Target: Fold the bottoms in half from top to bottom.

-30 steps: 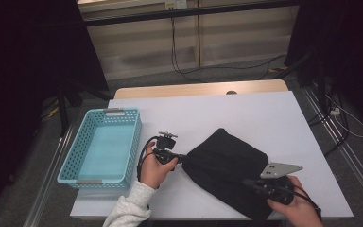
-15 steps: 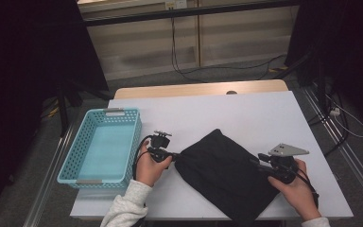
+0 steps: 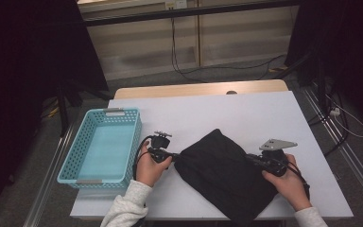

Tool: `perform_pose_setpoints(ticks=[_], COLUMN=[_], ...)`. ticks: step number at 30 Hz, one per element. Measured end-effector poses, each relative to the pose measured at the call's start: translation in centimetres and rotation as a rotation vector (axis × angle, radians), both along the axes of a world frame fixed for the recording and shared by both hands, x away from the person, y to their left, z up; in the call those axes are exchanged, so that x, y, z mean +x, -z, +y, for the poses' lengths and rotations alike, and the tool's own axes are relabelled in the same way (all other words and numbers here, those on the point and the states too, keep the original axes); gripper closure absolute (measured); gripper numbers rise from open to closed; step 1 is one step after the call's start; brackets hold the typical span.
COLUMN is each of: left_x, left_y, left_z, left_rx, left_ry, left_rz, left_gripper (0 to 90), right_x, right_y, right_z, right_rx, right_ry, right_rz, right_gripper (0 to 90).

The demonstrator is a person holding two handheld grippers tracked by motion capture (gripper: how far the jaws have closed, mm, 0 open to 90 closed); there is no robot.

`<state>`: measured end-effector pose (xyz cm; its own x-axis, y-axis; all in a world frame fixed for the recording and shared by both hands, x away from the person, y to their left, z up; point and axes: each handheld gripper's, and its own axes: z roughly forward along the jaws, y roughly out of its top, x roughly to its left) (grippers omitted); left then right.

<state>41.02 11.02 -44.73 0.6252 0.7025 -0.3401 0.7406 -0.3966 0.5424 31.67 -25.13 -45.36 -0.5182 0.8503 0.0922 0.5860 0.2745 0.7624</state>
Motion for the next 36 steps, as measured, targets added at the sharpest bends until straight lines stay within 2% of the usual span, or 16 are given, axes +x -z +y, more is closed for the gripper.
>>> perform_pose_setpoints(ticks=[5, 9, 15, 16, 18, 20, 22, 24, 28, 32, 36], left_x=[0.0, 0.0, -0.1, -0.1, -0.1, 0.0, 0.0, -0.1, -0.1, -0.1, 0.0], left_y=[-0.3, -0.3, -0.4, -0.4, -0.4, -0.5, -0.8, -1.0, -0.9, -0.8, -0.8], left_z=[0.2, 0.4, 0.3, 0.2, 0.2, 0.2, 0.1, -0.1, -0.4, -0.5, -0.4], left_rx=[-0.005, -0.013, -0.016, -0.022, -0.028, -0.043, -0.034, -0.044, -0.035, -0.031, -0.032], left_ry=[-0.012, -0.021, -0.009, -0.009, -0.005, -0.001, 0.003, 0.01, 0.014, 0.015, 0.014], left_rz=[-0.01, -0.007, -0.021, -0.022, -0.025, -0.051, -0.087, -0.083, -0.109, -0.121, -0.125], left_gripper=[88.2, 88.1, 86.4, 84.7, 74.1, 63.1, 48.7, 48.3, 40.2, 36.4, 35.5], right_x=[-1.3, -2.6, -3.4, -3.5, -3.7, -4.1, -4.1, -3.9, -3.1, -2.6, -1.5], right_y=[-1.0, -0.7, -0.4, -0.5, -0.6, -0.5, -0.3, -0.4, -0.4, -0.2, -0.7], right_z=[0.0, 0.2, -0.1, -0.2, -0.3, -0.3, -0.3, 0.1, 0.8, 1.1, 2.0], right_rx=[0.038, 0.037, 0.04, 0.038, 0.042, 0.038, 0.053, 0.055, 0.004, 0.016, 0.015], right_ry=[-0.026, -0.047, -0.033, -0.034, -0.031, -0.029, -0.033, -0.034, -0.047, -0.056, -0.059], right_rz=[0.028, 0.064, 0.076, 0.065, 0.061, 0.059, 0.053, 0.046, 0.026, 0.032, -0.02], right_gripper=[86.3, 86.4, 86.6, 86.5, 86.5, 86.4, 86.4, 86.4, 85.6, 86.3, 86.7])
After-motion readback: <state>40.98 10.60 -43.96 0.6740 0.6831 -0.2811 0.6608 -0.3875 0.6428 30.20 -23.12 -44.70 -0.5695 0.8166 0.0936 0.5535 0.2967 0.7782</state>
